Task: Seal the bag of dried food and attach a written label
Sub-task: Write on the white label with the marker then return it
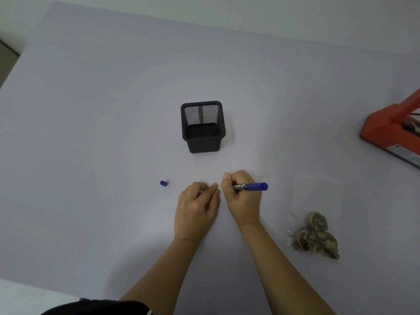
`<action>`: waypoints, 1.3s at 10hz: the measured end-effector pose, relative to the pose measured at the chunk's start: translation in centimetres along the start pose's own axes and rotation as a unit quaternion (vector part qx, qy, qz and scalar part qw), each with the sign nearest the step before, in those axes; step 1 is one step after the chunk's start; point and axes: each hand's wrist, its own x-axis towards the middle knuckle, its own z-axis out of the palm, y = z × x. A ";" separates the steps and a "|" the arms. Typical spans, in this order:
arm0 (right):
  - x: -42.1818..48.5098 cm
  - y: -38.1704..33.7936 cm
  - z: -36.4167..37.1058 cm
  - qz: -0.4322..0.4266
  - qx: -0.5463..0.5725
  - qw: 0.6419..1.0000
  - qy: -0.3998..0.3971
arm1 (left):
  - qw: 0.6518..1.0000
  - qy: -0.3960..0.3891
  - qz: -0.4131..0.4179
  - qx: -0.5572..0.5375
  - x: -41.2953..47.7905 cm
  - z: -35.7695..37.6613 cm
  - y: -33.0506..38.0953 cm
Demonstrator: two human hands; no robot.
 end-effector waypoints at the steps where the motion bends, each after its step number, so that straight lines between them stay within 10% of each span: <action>1: 0.0 0.0 0.0 -0.001 0.000 1.000 -0.001 | 1.000 0.001 0.000 0.000 0.0 0.0 0.0; 13: 0.1 0.0 0.1 -0.001 -0.013 1.000 0.026 | 1.000 0.006 0.003 -0.005 0.1 -0.1 0.1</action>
